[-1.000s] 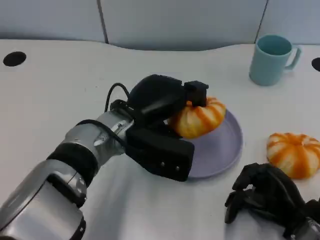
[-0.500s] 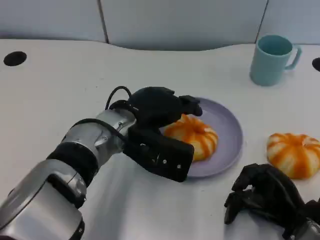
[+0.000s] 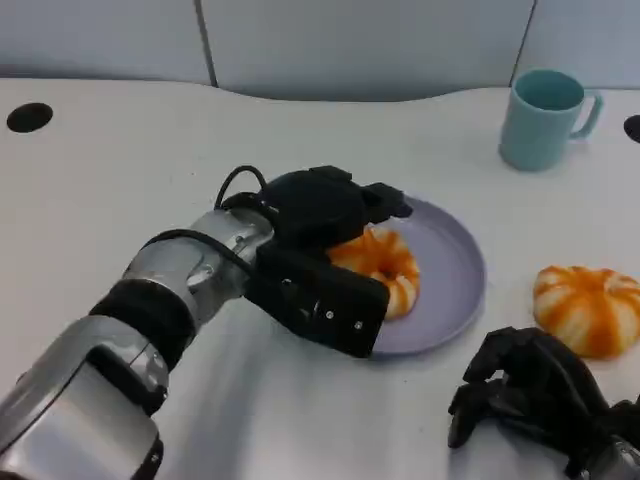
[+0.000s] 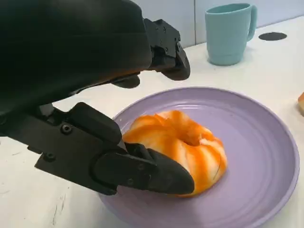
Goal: Grasp the bread from the table and place it into the plate.
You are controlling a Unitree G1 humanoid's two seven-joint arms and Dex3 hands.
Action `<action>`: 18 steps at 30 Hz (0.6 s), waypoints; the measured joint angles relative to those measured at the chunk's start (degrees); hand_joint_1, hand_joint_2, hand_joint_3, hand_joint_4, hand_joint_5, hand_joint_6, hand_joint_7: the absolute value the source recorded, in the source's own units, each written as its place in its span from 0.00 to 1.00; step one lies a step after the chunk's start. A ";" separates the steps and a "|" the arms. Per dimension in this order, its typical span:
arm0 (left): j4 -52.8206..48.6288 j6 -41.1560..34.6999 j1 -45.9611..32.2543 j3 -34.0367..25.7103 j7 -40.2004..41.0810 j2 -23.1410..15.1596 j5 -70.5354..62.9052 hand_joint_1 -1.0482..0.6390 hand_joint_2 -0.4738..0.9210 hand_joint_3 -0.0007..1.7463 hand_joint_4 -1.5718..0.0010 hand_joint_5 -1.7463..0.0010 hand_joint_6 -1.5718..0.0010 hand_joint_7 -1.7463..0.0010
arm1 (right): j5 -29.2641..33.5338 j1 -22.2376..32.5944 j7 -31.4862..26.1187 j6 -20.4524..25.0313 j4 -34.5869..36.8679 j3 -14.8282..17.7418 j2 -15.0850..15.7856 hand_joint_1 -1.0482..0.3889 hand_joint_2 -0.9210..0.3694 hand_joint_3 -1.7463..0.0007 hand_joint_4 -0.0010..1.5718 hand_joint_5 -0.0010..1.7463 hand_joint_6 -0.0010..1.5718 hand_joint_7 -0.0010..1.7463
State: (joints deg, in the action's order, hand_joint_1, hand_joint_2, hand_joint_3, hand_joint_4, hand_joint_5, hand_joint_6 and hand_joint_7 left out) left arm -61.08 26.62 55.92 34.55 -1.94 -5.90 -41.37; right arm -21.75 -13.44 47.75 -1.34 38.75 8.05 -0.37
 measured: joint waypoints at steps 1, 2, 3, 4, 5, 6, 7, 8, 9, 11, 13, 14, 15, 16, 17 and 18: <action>1.07 0.39 -0.21 -1.23 -0.88 -0.67 1.75 0.12 1.00 0.13 1.00 0.69 1.00 0.67 | 0.00 0.00 -0.03 0.01 -0.01 0.00 -0.01 0.00 0.33 1.00 1.00 0.32 1.00 0.18; 2.22 0.67 -0.40 -2.46 -1.72 -1.33 3.32 0.13 1.00 0.13 1.00 0.68 0.99 0.68 | -0.01 0.01 -0.05 0.01 -0.02 0.00 -0.01 0.00 0.33 1.00 1.00 0.32 1.00 0.18; 3.53 0.78 -0.78 -3.64 -2.46 -2.05 4.68 0.13 1.00 0.14 1.00 0.67 0.98 0.68 | -0.01 -0.01 -0.08 0.06 -0.02 -0.01 0.00 0.00 0.34 1.00 1.00 0.32 1.00 0.18; 4.91 1.32 -1.53 -4.92 -3.23 -2.87 6.44 0.13 1.00 0.14 1.00 0.67 0.98 0.69 | -0.02 -0.01 -0.13 0.16 -0.05 0.00 0.00 0.00 0.34 1.00 1.00 0.32 1.00 0.18; 5.92 1.86 -2.29 -5.86 -3.79 -3.56 7.58 0.14 1.00 0.13 1.00 0.65 0.95 0.71 | -0.04 -0.03 -0.21 0.25 -0.06 0.02 0.03 0.00 0.34 1.00 1.00 0.32 1.00 0.18; 7.09 2.39 -3.42 -7.07 -4.40 -4.31 9.09 0.14 1.00 0.13 1.00 0.65 0.94 0.73 | -0.02 -0.06 -0.32 0.28 -0.08 0.03 0.04 0.00 0.33 1.00 1.00 0.32 1.00 0.19; 8.34 3.00 -4.86 -8.32 -4.95 -4.99 10.77 0.14 1.00 0.13 1.00 0.64 0.93 0.74 | 0.00 -0.06 -0.42 0.28 -0.11 0.03 0.05 0.00 0.33 1.00 1.00 0.32 1.00 0.19; 9.33 3.28 -6.11 -9.31 -5.48 -5.51 12.17 0.15 1.00 0.13 1.00 0.64 0.92 0.75 | 0.03 -0.06 -0.51 0.28 -0.13 0.05 0.10 0.00 0.33 1.00 1.00 0.32 1.00 0.19; 10.12 3.34 -7.21 -10.16 -5.94 -5.91 13.24 0.15 1.00 0.14 1.00 0.63 0.91 0.75 | 0.05 -0.04 -0.62 0.27 -0.16 0.05 0.14 0.00 0.33 1.00 1.00 0.32 1.00 0.19; 12.29 3.57 -9.82 -12.74 -7.74 -6.53 17.12 0.16 1.00 0.14 1.00 0.61 0.90 0.76 | 0.08 -0.13 -0.67 0.29 -0.12 0.03 0.17 0.00 0.33 1.00 1.00 0.32 1.00 0.19; 15.41 4.48 -13.29 -16.51 -9.95 -7.09 23.09 0.18 1.00 0.13 1.00 0.56 0.88 0.77 | 0.08 -0.25 -0.66 0.28 0.02 0.09 0.27 0.00 0.33 1.00 1.00 0.32 1.00 0.19; 17.12 4.74 -15.08 -18.32 -11.24 -7.17 26.18 0.19 1.00 0.13 1.00 0.56 0.87 0.78 | 0.06 -0.27 -0.65 0.28 0.08 0.18 0.39 0.00 0.33 1.00 1.00 0.32 1.00 0.19; 18.37 4.79 -16.35 -19.54 -12.27 -7.22 28.15 0.22 1.00 0.11 0.91 0.51 0.82 0.77 | 0.07 -0.35 -0.65 0.28 0.14 0.23 0.52 0.00 0.33 1.00 1.00 0.32 1.00 0.19; 19.66 4.61 -17.64 -20.75 -13.73 -7.15 30.71 0.23 1.00 0.11 0.88 0.49 0.80 0.76 | 0.07 -0.45 -0.64 0.29 0.25 0.23 0.55 0.00 0.33 1.00 1.00 0.32 1.00 0.19; 21.46 4.53 -19.40 -22.54 -15.38 -6.69 34.52 0.23 1.00 0.10 0.86 0.48 0.78 0.76 | 0.06 -0.47 -0.62 0.29 0.39 0.25 0.57 0.00 0.33 1.00 1.00 0.32 1.00 0.19; 22.88 4.42 -20.95 -23.89 -16.82 -6.13 37.77 0.25 1.00 0.11 0.72 0.45 0.68 0.74 | 0.04 -0.52 -0.57 0.29 0.48 0.28 0.60 0.00 0.33 1.00 1.00 0.32 1.00 0.19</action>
State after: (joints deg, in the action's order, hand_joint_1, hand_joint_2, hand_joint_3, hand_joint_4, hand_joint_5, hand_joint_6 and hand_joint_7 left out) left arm -38.20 31.04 34.98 10.66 -18.76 -12.02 -3.61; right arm -21.71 -13.97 47.18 -1.05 39.23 8.34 0.23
